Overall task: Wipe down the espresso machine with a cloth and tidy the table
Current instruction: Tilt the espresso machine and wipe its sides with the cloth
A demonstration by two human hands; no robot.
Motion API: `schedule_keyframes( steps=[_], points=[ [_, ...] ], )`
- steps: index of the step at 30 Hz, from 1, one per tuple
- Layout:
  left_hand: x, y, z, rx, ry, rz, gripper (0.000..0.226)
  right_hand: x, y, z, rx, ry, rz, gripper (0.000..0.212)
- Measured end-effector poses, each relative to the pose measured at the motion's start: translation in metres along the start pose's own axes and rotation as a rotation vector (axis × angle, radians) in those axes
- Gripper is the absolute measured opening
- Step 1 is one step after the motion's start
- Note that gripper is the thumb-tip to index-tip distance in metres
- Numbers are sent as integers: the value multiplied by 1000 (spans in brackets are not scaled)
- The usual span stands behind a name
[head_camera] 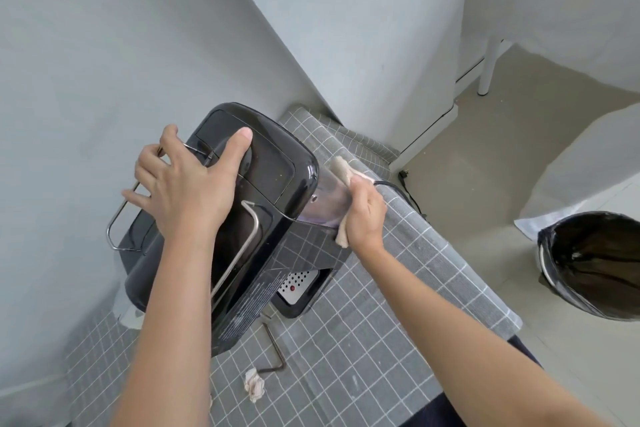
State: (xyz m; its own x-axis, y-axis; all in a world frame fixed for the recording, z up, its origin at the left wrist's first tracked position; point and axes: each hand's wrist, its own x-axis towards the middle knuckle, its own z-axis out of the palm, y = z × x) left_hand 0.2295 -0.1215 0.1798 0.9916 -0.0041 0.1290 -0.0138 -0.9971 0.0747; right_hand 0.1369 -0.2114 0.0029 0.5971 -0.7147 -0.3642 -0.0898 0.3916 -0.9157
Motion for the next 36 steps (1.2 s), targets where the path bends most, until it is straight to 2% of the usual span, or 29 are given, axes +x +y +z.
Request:
schedule_keyframes(
  steps=[3,7,10,13,16,19,22,24,26,29,32,33,36],
  points=[
    [0,0,0,5,2,-3,102,-11,31,-4,-139,56,33,48],
    [-1,1,-1,-2,4,-3,101,-35,34,5,-172,157,74,55],
    [-2,3,-2,-11,9,-7,101,-62,37,6,-206,122,177,52],
    [-3,3,-2,-11,12,-6,97,-89,31,4,-225,34,197,61],
    [-2,2,-3,-35,-3,-14,82,-97,8,-17,-199,-56,188,37],
    [0,-1,-7,-99,-38,-26,62,-97,-33,-47,-116,-131,135,29],
    [5,-16,-16,-145,-79,33,44,-91,-79,-67,18,-107,161,25],
    [9,-37,-21,-128,-91,71,42,-85,-115,-74,36,-114,53,26],
    [11,-58,-24,-92,-84,65,43,-78,-158,-69,-57,-158,-182,24],
    [7,-74,-21,-119,-80,55,42,-54,-205,-27,-419,-362,-503,19],
    [5,-75,-19,-162,-70,42,43,-27,-198,21,-928,-679,-815,27],
    [6,-75,-17,-166,-67,38,43,-20,-188,28,-1029,-746,-893,31],
    [7,-76,-13,-167,-51,31,44,-13,-181,15,-1032,-832,-997,32]
  ],
)
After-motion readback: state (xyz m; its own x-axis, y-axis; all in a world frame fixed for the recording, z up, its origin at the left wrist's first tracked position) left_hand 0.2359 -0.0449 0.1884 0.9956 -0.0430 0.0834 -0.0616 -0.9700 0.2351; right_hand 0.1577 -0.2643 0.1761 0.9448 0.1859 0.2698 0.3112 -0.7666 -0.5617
